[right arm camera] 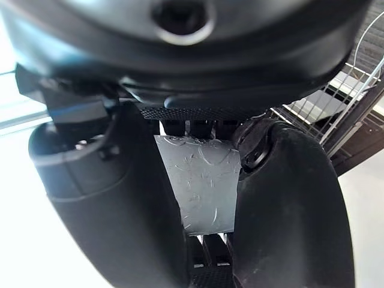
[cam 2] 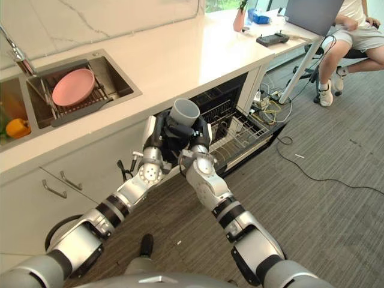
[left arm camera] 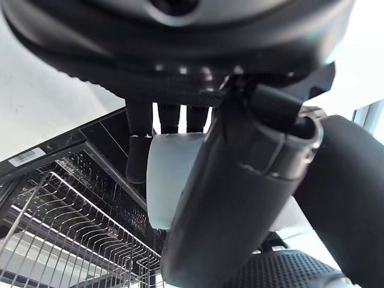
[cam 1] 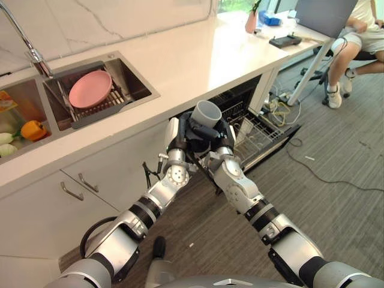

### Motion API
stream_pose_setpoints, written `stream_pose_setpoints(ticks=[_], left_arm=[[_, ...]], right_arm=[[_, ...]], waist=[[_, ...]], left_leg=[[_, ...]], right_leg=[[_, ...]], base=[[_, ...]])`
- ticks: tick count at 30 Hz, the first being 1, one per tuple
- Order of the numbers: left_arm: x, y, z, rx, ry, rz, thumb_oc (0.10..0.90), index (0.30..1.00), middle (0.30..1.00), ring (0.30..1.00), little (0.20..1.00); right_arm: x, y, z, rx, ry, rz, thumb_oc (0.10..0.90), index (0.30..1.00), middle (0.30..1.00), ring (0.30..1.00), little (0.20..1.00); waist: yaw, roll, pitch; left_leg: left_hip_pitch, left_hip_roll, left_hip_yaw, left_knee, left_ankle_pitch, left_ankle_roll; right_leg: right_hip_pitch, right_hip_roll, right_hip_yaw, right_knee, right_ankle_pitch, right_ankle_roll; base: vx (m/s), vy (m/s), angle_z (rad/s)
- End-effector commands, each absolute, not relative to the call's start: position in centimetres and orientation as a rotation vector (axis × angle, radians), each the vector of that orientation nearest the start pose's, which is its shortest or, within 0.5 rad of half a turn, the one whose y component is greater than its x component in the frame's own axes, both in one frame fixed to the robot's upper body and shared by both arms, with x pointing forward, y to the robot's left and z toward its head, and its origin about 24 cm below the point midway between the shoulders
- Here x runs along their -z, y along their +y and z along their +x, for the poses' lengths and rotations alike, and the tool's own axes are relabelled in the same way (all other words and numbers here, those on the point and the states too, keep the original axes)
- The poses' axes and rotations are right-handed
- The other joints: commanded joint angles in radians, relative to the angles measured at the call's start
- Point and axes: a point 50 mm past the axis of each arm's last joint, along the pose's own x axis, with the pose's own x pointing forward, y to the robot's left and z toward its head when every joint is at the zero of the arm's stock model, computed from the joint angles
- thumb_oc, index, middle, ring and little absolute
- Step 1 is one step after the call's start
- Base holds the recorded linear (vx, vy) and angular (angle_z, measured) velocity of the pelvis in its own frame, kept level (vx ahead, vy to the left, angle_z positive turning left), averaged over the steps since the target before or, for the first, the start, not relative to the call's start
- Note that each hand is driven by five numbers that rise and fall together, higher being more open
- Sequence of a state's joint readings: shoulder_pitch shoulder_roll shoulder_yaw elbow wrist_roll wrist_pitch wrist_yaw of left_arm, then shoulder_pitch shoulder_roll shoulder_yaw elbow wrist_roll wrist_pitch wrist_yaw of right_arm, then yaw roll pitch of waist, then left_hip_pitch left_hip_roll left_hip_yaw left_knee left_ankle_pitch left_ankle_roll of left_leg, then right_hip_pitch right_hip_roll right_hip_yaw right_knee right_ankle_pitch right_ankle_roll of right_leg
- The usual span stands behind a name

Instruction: Place the dishes in the dishwasher.

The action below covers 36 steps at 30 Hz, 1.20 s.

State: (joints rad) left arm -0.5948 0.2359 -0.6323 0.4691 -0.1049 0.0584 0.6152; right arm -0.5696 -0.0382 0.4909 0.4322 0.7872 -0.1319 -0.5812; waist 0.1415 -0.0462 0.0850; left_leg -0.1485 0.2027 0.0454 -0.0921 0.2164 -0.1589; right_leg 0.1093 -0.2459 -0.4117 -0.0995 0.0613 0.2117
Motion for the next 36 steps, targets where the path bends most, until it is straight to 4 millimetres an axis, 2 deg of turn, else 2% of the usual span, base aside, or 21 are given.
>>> stream_pose_setpoints(ticks=[1,3,9,11,12,13,14,15,18,19,24,26,29,32,36], left_arm=[[-15.6,-3.9,32.0,0.26,-0.522,0.366,0.4,0.3,0.3,0.3,0.3],[-15.5,-4.1,32.0,0.26,-0.52,0.366,0.4,0.3,0.3,0.3,0.3],[-14.4,-4.1,32.0,0.236,-0.488,0.391,0.4,0.3,0.3,0.3,0.3],[-14.1,-3.9,31.9,0.239,-0.477,0.391,0.444,0.366,0.366,0.366,0.366],[-13.9,-3.8,31.9,0.245,-0.472,0.394,0.558,0.538,0.538,0.538,0.538],[-13.7,-3.8,31.8,0.252,-0.465,0.394,0.576,0.564,0.564,0.564,0.564],[-13.4,-3.7,31.7,0.264,-0.457,0.401,0.753,0.829,0.829,0.829,0.829],[-13.4,-3.7,31.7,0.265,-0.457,0.401,0.8,0.9,0.9,0.9,0.9],[-12.3,-3.2,31.7,0.312,-0.423,0.424,0.8,0.9,0.9,0.9,0.9],[-12.0,-2.5,31.5,0.344,-0.418,0.421,0.8,0.9,0.9,0.9,0.9],[-8.5,1.4,29.8,0.42,-0.282,0.395,0.8,0.9,0.9,0.9,0.9],[-8.2,3.5,29.4,0.387,-0.273,0.361,0.8,0.9,0.9,0.9,0.9],[-6.8,7.2,28.1,0.319,-0.213,0.284,0.8,0.9,0.9,0.9,0.9],[-5.1,11.1,26.2,0.279,-0.126,0.248,0.8,0.9,0.9,0.9,0.9],[-0.7,15.8,22.3,0.241,0.135,0.144,0.8,0.9,0.9,0.9,0.9]], right_arm=[[-21.2,3.3,32.3,-0.26,-0.233,0.728,0.4,0.3,0.3,0.3,0.3],[-21.2,3.3,32.3,-0.248,-0.236,0.729,0.4,0.3,0.3,0.3,0.3],[-21.6,2.6,32.1,-0.182,-0.216,0.877,0.4,0.3,0.3,0.3,0.3],[-22.6,1.8,31.7,-0.18,-0.25,0.946,0.4,0.3,0.3,0.3,0.3],[-23.2,1.3,31.6,-0.174,-0.286,0.96,0.4,0.3,0.3,0.3,0.3],[-23.9,0.5,31.4,-0.161,-0.331,0.971,0.4,0.3,0.3,0.3,0.3],[-24.9,-0.9,31.2,-0.129,-0.411,0.986,0.4,0.3,0.3,0.3,0.3],[-24.9,-0.9,31.2,-0.128,-0.411,0.985,0.4,0.3,0.3,0.3,0.3],[-25.6,-3.7,31.4,-0.043,-0.489,1.068,0.4,0.3,0.3,0.3,0.3],[-25.1,-4.8,31.6,-0.012,-0.49,1.078,0.4,0.3,0.3,0.3,0.3],[-22.9,-9.8,33.0,0.19,-0.496,0.975,0.4,0.3,0.3,0.3,0.3],[-22.1,-11.8,33.7,0.286,-0.502,0.872,0.4,0.3,0.3,0.3,0.3],[-19.9,-14.9,34.1,0.373,-0.479,0.718,0.4,0.3,0.3,0.3,0.3],[-17.0,-17.4,34.1,0.389,-0.412,0.55,0.4,0.3,0.3,0.3,0.3],[-11.9,-19.2,33.8,0.287,-0.212,0.277,0.4,0.3,0.3,0.3,0.3]], waist=[[0.027,0.029,0.05],[0.028,0.027,0.052],[0.02,0.034,0.033],[0.018,0.04,0.017],[0.016,0.041,0.011],[0.013,0.044,0.004],[0.007,0.048,-0.007],[0.007,0.048,-0.007],[-0.004,0.055,-0.021],[-0.004,0.058,-0.022],[0.011,0.066,-0.033],[0.025,0.07,-0.032],[0.042,0.072,-0.025],[0.058,0.069,-0.024],[0.072,0.066,-0.018]], left_leg=[[0.053,-0.062,-0.044,0.005,-0.142,0.031],[0.054,-0.064,-0.042,0.005,-0.144,0.033],[0.097,-0.088,-0.027,0.005,-0.176,0.054],[0.117,-0.097,-0.024,0.005,-0.187,0.06],[0.126,-0.1,-0.022,0.005,-0.192,0.063],[0.136,-0.103,-0.021,0.005,-0.196,0.067],[0.151,-0.108,-0.019,0.005,-0.202,0.069],[0.152,-0.108,-0.02,0.005,-0.203,0.069],[0.174,-0.11,-0.019,0.008,-0.212,0.07],[0.177,-0.112,-0.022,0.008,-0.214,0.073],[0.201,-0.123,-0.04,0.005,-0.228,0.08],[0.21,-0.127,-0.05,0.005,-0.231,0.082],[0.213,-0.13,-0.064,0.006,-0.228,0.086],[0.218,-0.13,-0.069,0.006,-0.227,0.085],[0.227,-0.126,-0.066,0.007,-0.229,0.084]], right_leg=[[-0.057,-0.003,-0.014,0.012,-0.012,-0.018],[-0.056,-0.005,-0.013,0.012,-0.01,-0.018],[-0.031,-0.028,-0.002,0.015,-0.005,-0.012],[-0.02,-0.037,0.001,0.018,-0.007,-0.009],[-0.013,-0.041,0.003,0.019,-0.008,-0.007],[-0.006,-0.044,0.003,0.022,-0.01,-0.006],[0.003,-0.049,0.004,0.029,-0.018,-0.004],[0.005,-0.049,0.004,0.03,-0.019,-0.004],[0.018,-0.054,-0.001,0.045,-0.034,0.001],[0.02,-0.056,-0.002,0.051,-0.037,0.003],[0.031,-0.07,-0.001,0.078,-0.044,0.005],[0.036,-0.074,-0.005,0.089,-0.048,0.004],[0.046,-0.077,-0.015,0.101,-0.061,0.002],[0.061,-0.078,-0.03,0.098,-0.064,0.001],[0.086,-0.073,-0.043,0.081,-0.065,-0.001]], base=[[0.0,0.033,-0.01],[0.0,0.017,-0.01],[0.03,0.048,-0.05],[0.08,0.072,-0.1],[0.08,0.067,-0.04],[0.1,0.074,0.0],[0.08,0.054,0.01],[0.08,0.044,0.01],[0.07,0.036,0.01],[0.05,0.034,0.01],[0.03,-0.001,0.03],[0.0,0.0,0.0],[0.0,-0.024,0.02],[0.01,-0.053,0.08],[-0.01,-0.039,0.03]])
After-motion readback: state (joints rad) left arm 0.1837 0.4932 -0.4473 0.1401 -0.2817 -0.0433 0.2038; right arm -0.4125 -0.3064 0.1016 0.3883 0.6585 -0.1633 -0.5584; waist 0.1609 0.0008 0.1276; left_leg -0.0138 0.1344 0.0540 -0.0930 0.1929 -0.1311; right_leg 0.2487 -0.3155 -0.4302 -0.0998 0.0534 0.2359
